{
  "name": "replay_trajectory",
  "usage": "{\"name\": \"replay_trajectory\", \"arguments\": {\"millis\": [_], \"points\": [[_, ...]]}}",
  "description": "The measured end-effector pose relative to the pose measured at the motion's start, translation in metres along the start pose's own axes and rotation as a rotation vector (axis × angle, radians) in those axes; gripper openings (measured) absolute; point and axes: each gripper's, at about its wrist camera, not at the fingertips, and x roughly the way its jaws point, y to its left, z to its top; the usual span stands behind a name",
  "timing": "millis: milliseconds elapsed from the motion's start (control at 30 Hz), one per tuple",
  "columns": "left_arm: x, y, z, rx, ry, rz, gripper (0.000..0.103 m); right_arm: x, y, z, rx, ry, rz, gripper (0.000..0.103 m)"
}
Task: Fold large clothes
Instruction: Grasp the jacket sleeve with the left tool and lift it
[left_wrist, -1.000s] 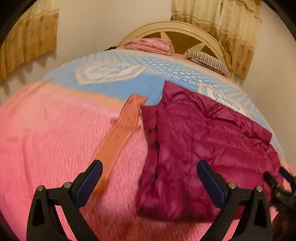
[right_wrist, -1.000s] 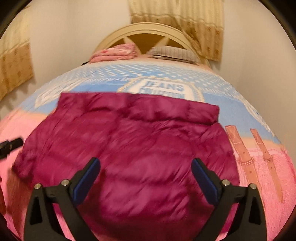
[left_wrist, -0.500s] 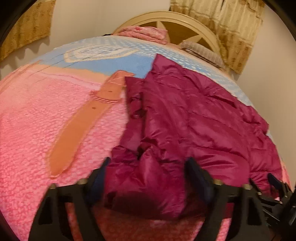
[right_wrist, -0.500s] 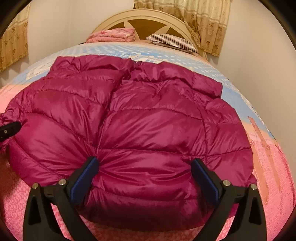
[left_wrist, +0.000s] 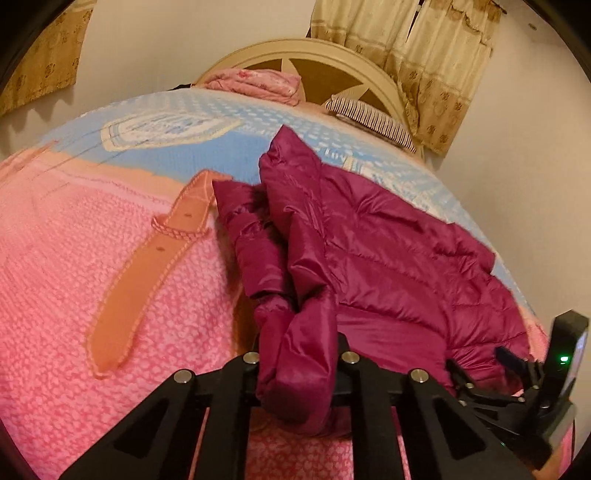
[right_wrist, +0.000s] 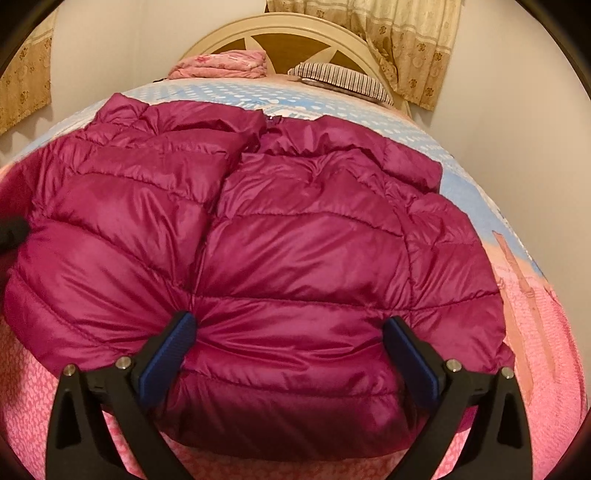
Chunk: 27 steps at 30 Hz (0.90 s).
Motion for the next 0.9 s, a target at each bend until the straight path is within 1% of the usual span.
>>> {"name": "replay_trajectory", "arguments": {"millis": [100, 167, 300, 367, 467, 533, 567, 633, 700, 733, 800, 867, 900], "points": [[-0.016, 0.006, 0.007, -0.010, -0.023, -0.002, 0.009, -0.003, 0.008, 0.002, 0.018, 0.006, -0.009, 0.103], [-0.031, 0.011, 0.010, -0.021, -0.044, -0.001, 0.009, -0.006, 0.019, 0.002, 0.007, 0.003, -0.004, 0.103], [-0.072, 0.023, 0.021, -0.021, -0.113, 0.023, 0.008, -0.013, 0.054, 0.005, -0.034, -0.011, 0.021, 0.103], [-0.086, 0.022, 0.026, -0.009, -0.141, 0.040, 0.008, -0.018, 0.077, 0.007, -0.071, -0.023, 0.049, 0.103], [-0.106, 0.011, 0.034, 0.060, -0.182, 0.074, 0.008, -0.026, 0.100, 0.009, -0.110, -0.035, 0.109, 0.103], [-0.112, 0.001, 0.038, 0.105, -0.196, 0.085, 0.008, -0.034, 0.099, 0.009, -0.115, -0.038, 0.163, 0.102], [-0.113, -0.005, 0.040, 0.121, -0.199, 0.081, 0.008, -0.041, 0.092, 0.008, -0.109, -0.039, 0.200, 0.102], [-0.113, -0.019, 0.044, 0.152, -0.206, 0.067, 0.008, -0.054, 0.071, 0.004, -0.098, -0.052, 0.242, 0.101], [-0.109, -0.035, 0.049, 0.187, -0.215, 0.057, 0.008, -0.066, 0.041, 0.000, -0.079, -0.080, 0.245, 0.101], [-0.108, -0.041, 0.051, 0.204, -0.220, 0.050, 0.008, -0.071, 0.018, -0.002, -0.054, -0.091, 0.232, 0.102], [-0.104, -0.067, 0.050, 0.259, -0.229, 0.030, 0.008, -0.073, -0.018, -0.003, 0.005, -0.090, 0.211, 0.102], [-0.099, -0.091, 0.048, 0.312, -0.231, 0.014, 0.008, -0.068, -0.066, -0.006, 0.069, -0.073, 0.132, 0.102], [-0.093, -0.107, 0.045, 0.346, -0.228, 0.003, 0.008, -0.065, -0.083, -0.009, 0.090, -0.067, 0.098, 0.102]]}}
